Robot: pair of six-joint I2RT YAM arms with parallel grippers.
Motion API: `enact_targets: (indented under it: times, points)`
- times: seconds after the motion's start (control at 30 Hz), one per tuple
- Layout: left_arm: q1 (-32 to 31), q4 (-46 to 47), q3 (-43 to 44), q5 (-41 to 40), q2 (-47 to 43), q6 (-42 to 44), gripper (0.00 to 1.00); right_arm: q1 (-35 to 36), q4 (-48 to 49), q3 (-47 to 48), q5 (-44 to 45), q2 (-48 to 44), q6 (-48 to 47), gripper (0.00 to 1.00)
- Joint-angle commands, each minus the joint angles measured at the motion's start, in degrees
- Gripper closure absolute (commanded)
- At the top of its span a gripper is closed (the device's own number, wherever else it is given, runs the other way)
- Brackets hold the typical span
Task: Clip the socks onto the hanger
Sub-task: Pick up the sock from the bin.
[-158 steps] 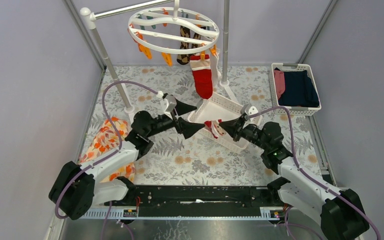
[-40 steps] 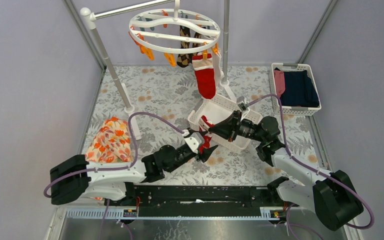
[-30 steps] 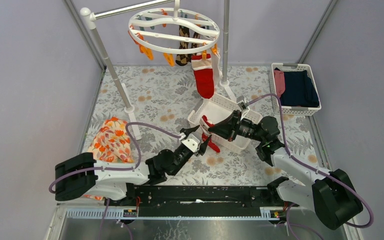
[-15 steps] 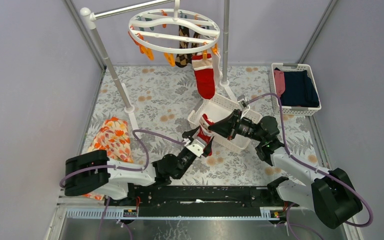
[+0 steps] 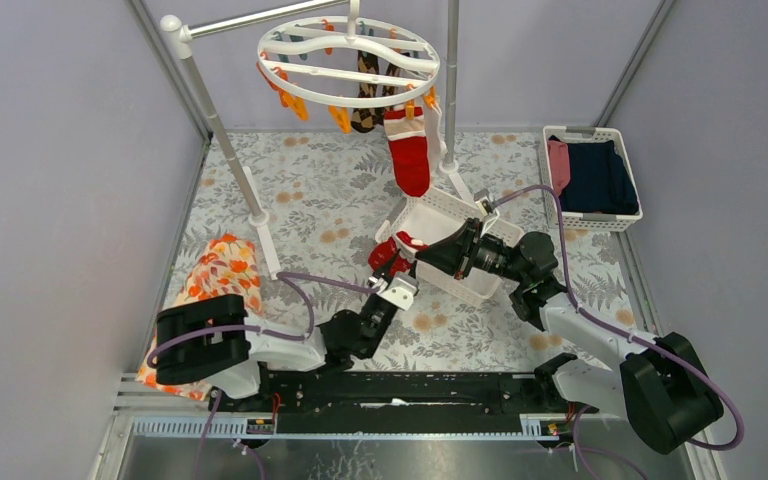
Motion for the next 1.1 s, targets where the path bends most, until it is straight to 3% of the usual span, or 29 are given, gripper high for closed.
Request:
enact_targets:
  times: [0.0, 0.1, 0.23, 0.47, 0.63, 0.77, 0.9, 1.0, 1.07]
  points:
    - [-0.2, 3.9, -2.2, 6.4, -4.5, -1.5, 0.49, 0.4, 3.4, 2.0, -0.9, -0.2, 0.5, 0.99]
    - [-0.2, 0.5, -4.8, 11.6, -8.3, -3.7, 0.38, 0.4, 2.6, 1.8, -0.1, -0.7, 0.0, 0.98]
    - [-0.2, -0.9, -7.4, 12.9, -11.3, -6.5, 0.36, 0.3, 3.1, 1.7, 0.0, -0.7, 0.3, 0.98]
    - [-0.2, 1.7, -6.2, 13.1, -8.7, -6.2, 0.18, 0.4, 4.8, 1.5, 0.7, 0.1, 2.1, 0.98]
    - [-0.3, 4.2, -2.7, 9.0, -4.0, -1.8, 0.17, 0.4, 4.5, 1.4, 1.7, -0.2, 2.4, 0.98]
    - [-0.4, 13.5, -1.1, 2.7, 0.8, 4.5, 0.17, 0.4, 4.5, 1.4, 2.2, 0.0, 2.9, 0.98]
    - [-0.5, 14.5, 2.7, 0.2, 4.6, 7.7, 0.19, 0.4, 4.6, 1.5, 2.2, 0.4, 3.2, 0.98]
    - [-0.5, 14.7, 5.4, -2.5, 7.2, 9.0, 0.23, 0.4, 4.5, 1.4, 2.2, 0.2, 3.3, 0.98]
    - [-0.5, 14.8, 6.7, -4.6, 8.7, 10.2, 0.31, 0.3, 4.4, 1.4, 2.3, -0.1, 3.2, 0.98]
